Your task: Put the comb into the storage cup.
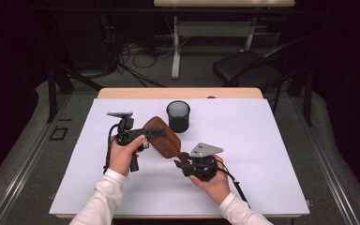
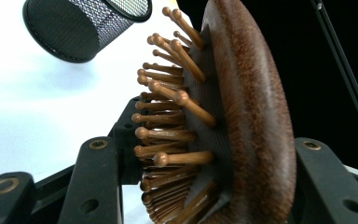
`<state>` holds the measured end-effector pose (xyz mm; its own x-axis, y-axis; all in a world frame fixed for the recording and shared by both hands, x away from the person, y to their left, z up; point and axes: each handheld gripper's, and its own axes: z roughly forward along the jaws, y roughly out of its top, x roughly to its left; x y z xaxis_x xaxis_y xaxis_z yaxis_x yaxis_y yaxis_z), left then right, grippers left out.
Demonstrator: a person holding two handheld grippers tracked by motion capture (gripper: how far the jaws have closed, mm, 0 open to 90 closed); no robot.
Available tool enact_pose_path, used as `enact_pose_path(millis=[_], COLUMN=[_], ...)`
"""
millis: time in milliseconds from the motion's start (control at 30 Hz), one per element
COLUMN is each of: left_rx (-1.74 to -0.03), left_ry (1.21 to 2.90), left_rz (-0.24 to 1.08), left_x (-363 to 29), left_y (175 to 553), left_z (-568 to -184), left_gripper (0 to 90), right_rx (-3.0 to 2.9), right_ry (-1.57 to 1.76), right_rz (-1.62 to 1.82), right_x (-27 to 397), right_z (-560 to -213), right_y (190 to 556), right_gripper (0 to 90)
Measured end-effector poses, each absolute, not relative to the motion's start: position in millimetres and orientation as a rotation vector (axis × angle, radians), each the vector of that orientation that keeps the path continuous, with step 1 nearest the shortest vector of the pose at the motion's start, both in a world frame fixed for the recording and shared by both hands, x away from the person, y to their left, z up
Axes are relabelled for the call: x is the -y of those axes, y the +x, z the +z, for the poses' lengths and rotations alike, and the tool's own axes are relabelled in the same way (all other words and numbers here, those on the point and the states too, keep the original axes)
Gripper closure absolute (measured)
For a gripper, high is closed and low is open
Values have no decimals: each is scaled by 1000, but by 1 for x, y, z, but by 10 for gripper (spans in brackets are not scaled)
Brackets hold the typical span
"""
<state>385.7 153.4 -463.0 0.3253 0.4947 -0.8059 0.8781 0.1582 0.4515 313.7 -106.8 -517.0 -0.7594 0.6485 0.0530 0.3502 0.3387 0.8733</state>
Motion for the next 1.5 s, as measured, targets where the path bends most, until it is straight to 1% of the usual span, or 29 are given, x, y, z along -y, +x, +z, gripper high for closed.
enact_pose_path(millis=[133,300,367,700,1067,1133,1300,1367,1433,1500], left_rx=[-1321,-1330,-1336,-1356,-1386,-1386,-1401,-1401,-1399,-1404], left_ry=[1488,1491,1491,1492,1474,1477,1458,1452,1448,1446], left_rz=[-435,-432,-429,-398,-385,-372,-372,-375,-366,-353], left_x=[-152,-151,-151,-149,-149,-150,-152,-153,-153,-153], left_y=[388,391,392,398,404,405,409,411,411,412], left_z=[-461,-458,-456,-446,-446,-447,-448,-447,-447,-446], left_gripper=[491,491,491,491,491,491,491,491,490,490], right_rx=[-2286,-2261,-2255,-2210,-2174,-2161,-2150,-2155,-2153,-2152], right_ry=[897,916,927,937,918,932,936,939,944,945], right_rz=[1398,1395,1384,1397,1427,1442,1440,1446,1447,1451], right_x=[108,110,112,118,125,126,128,129,129,129], right_z=[-516,-512,-511,-502,-491,-491,-490,-490,-490,-489], right_y=[315,317,318,321,321,321,321,323,323,323], right_gripper=[508,402,383,359,332,305,291,264,257,225])
